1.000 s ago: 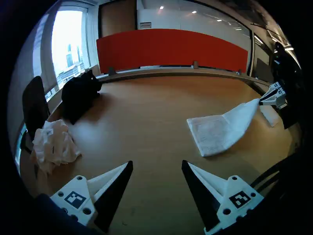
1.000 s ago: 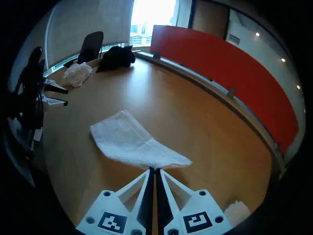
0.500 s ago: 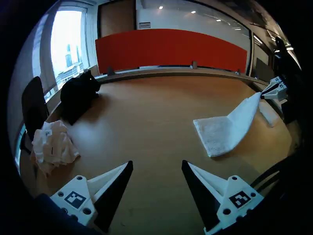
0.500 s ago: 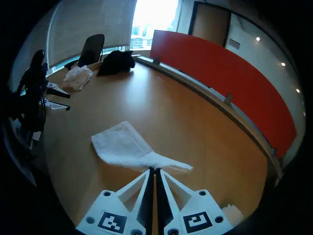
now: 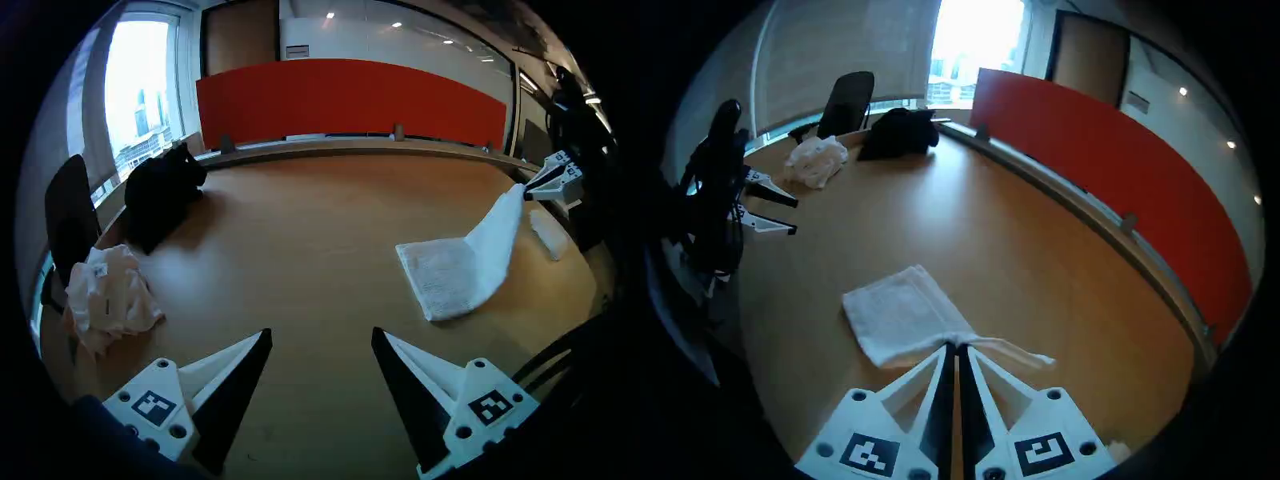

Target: Fold towel

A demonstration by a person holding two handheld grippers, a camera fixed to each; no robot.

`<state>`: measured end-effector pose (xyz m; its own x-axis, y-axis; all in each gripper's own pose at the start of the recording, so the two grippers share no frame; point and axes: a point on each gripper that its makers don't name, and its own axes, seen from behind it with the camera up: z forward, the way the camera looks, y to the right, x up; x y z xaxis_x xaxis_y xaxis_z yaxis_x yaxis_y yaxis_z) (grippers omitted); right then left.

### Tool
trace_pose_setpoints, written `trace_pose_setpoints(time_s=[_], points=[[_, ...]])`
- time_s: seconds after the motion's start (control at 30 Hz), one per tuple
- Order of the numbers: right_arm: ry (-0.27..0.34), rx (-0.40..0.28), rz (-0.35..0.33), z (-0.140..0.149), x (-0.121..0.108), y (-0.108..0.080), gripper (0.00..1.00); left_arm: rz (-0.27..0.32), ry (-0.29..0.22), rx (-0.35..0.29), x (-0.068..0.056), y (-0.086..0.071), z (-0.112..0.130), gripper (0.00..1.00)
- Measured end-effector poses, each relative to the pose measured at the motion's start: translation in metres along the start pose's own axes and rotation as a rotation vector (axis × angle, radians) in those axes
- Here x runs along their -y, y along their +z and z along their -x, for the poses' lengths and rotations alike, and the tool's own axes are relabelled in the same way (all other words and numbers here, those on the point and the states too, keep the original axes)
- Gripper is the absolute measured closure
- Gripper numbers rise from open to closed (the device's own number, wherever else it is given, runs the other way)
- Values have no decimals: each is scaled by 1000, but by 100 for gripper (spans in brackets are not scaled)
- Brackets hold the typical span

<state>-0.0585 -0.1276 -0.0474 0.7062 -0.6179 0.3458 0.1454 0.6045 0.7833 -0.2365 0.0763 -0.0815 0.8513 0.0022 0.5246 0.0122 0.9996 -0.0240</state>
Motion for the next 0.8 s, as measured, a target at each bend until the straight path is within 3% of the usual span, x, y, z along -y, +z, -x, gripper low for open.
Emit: trace_pose_setpoints(time_s=[0.37,0.8], points=[[-81,28,-125,-14,43,38,97,-6,-12,-5,1,-7,0,8],[-215,113,-302,-11,98,94,97,-32,-29,-3,8,-19,7,8]])
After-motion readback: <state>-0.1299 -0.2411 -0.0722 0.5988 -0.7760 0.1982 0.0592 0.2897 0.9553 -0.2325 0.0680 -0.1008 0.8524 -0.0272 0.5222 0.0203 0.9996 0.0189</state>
